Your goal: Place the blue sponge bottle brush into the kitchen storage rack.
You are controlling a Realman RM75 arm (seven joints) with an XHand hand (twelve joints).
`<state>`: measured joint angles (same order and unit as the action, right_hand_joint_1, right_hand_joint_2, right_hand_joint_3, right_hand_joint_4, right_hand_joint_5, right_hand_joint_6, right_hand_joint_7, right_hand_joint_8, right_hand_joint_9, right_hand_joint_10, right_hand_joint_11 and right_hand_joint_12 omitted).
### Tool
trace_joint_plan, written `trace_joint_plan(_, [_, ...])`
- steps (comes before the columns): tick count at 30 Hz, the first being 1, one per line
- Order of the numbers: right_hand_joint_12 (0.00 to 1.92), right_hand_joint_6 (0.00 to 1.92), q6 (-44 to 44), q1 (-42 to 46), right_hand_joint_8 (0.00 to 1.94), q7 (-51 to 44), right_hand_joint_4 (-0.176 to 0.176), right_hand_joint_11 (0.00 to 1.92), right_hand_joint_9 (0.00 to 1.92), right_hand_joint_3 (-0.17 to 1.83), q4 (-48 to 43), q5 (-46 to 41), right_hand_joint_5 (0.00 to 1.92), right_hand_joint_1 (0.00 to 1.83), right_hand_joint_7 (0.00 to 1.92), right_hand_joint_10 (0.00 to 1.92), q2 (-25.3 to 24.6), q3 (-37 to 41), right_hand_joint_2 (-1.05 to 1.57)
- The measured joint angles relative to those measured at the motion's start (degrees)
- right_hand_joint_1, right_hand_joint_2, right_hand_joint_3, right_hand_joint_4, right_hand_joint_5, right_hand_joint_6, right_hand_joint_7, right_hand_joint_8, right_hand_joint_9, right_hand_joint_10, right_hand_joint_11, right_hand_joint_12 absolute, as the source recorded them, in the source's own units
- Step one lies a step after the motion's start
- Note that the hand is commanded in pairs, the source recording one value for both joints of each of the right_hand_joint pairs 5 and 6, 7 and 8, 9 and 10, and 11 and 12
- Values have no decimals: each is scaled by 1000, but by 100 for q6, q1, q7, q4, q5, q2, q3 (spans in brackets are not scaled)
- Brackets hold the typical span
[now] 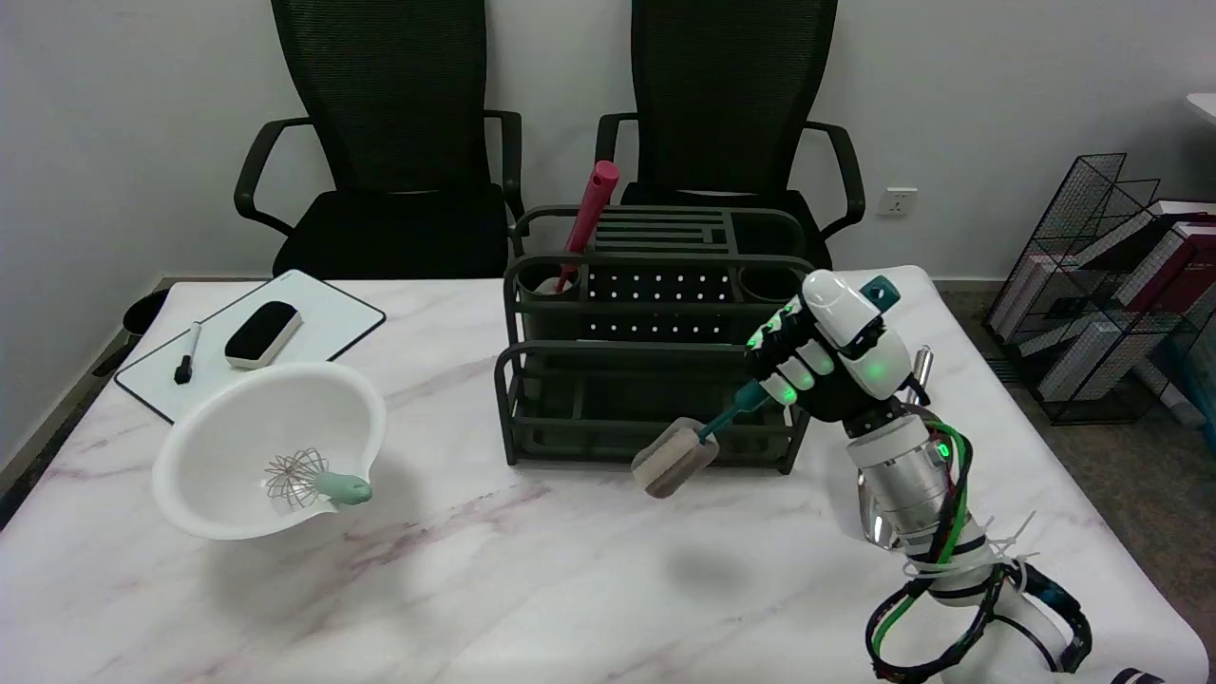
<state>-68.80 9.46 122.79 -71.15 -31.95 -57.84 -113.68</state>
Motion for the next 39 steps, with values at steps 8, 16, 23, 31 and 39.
trace_joint_plan(8, [1920, 1920, -90, -29, 1920, 144, 0, 1920, 1920, 1208, 118, 96, 1920, 888, 1920, 1920, 5, 249, 1554])
trace_joint_plan(16, [1920, 1920, -85, 50, 1920, 214, 0, 1920, 1920, 1453, -381, 103, 1920, 875, 1920, 1920, 88, 863, 1378])
trace_joint_plan(23, [1920, 1920, 468, 401, 1920, -8, 0, 1920, 1920, 1456, -1380, -191, 1920, 844, 1920, 1920, 150, 1629, 1381])
trace_joint_plan(31, [1920, 1920, 1564, 772, 1920, -580, 0, 1920, 1920, 1175, -2334, -805, 1920, 878, 1920, 1920, 174, 2545, 1538])
trace_joint_plan(39, [1920, 1920, 2857, 402, 1920, -893, 0, 1920, 1920, 908, -2694, -1245, 1920, 935, 1920, 1920, 469, 3165, 1571])
